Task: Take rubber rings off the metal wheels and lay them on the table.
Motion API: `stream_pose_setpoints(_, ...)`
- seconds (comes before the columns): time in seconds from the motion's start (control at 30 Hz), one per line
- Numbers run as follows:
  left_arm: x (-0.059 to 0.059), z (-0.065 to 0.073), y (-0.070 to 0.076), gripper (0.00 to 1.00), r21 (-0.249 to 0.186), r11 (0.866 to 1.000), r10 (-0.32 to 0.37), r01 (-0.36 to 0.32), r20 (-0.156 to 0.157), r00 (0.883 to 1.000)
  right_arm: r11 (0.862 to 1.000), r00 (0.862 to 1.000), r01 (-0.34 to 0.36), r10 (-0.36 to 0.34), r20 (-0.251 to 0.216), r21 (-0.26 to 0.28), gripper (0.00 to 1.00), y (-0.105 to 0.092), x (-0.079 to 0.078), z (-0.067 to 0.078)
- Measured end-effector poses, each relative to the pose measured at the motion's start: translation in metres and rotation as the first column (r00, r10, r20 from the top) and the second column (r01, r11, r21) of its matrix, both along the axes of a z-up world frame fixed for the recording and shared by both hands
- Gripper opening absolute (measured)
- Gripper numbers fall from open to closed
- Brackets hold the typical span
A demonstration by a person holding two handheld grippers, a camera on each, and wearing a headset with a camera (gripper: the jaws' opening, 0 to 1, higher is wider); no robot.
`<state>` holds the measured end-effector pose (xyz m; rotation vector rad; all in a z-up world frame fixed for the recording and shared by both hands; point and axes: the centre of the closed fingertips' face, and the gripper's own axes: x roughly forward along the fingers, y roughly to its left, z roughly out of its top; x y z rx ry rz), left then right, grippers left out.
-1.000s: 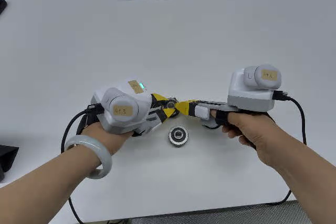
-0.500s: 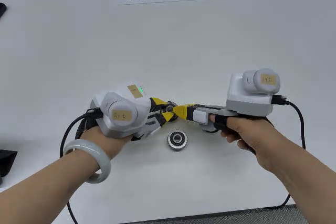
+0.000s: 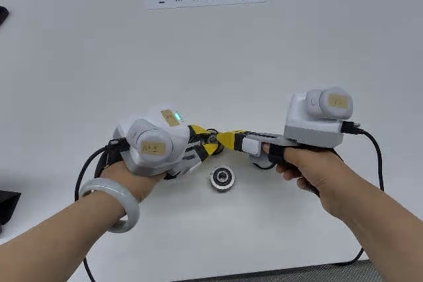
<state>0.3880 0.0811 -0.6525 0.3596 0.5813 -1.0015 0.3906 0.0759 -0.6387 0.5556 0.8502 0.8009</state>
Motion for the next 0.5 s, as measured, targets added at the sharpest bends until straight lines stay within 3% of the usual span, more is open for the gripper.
stream_pose_setpoints(0.33, -0.004, 0.012, 0.001, 0.24, -0.026, 1.0, -0.014, 0.015, 0.041, 0.999, 1.0, 1.0, 0.013, -0.013, -0.012, -0.013, 0.02, -0.002, 0.001, -0.003)
stream_pose_setpoints(0.5, -0.006, 0.014, 0.004, 0.28, -0.036, 0.999, -0.006, 0.007, 0.044, 0.999, 1.0, 1.0, 0.009, -0.009, -0.009, -0.007, 0.02, 0.001, -0.002, 0.002)
